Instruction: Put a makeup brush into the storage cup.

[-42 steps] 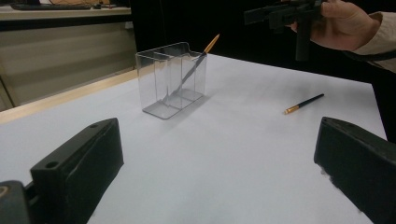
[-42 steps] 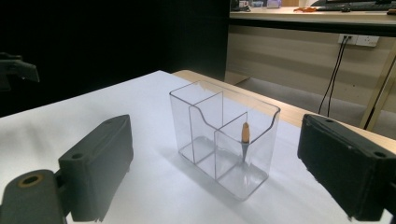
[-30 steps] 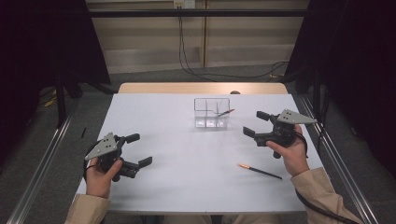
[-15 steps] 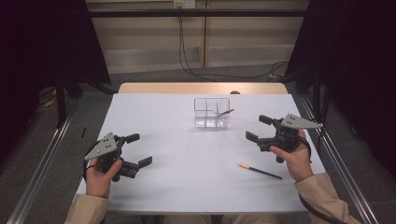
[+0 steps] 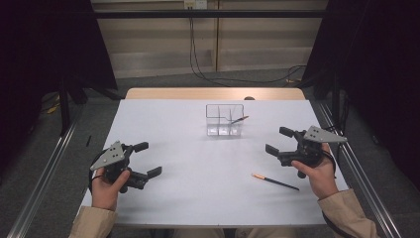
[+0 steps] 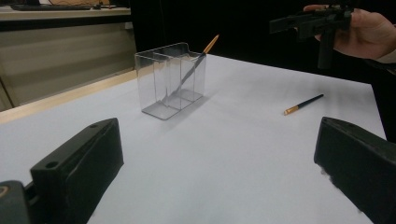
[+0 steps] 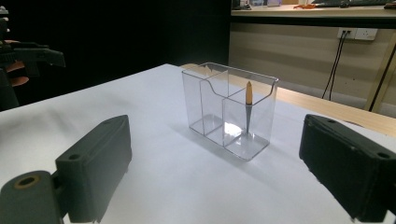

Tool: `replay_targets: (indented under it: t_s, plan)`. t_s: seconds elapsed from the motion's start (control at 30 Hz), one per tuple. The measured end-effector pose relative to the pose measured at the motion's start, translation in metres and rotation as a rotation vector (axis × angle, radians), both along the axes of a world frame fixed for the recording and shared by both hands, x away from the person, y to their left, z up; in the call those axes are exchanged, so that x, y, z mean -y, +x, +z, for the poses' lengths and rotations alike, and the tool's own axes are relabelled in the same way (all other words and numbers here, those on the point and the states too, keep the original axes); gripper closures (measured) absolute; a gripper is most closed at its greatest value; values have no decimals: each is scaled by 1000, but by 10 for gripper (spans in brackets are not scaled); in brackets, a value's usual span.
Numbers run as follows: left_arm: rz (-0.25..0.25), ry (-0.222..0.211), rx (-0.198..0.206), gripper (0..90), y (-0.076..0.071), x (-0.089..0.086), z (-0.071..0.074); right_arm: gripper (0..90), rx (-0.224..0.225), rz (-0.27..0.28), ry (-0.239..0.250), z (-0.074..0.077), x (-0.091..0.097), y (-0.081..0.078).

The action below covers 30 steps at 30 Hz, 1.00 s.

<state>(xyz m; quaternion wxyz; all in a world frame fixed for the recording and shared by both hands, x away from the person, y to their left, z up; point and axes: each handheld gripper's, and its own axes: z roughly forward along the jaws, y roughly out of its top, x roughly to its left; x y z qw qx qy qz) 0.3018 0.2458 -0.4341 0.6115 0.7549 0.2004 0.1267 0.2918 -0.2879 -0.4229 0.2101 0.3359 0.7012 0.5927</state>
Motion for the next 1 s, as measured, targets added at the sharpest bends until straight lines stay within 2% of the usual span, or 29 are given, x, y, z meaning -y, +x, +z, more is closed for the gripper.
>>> replay_targets:
  t_s: [0.47, 1.0]
  plan:
    - [10, -15, 9, 5, -1, -2, 1, 82, -3, -8, -17, -5, 8, -14]
    - [13, -12, 13, 5, -1, -3, 2, 82, -9, -28, -19, -8, 19, -25]
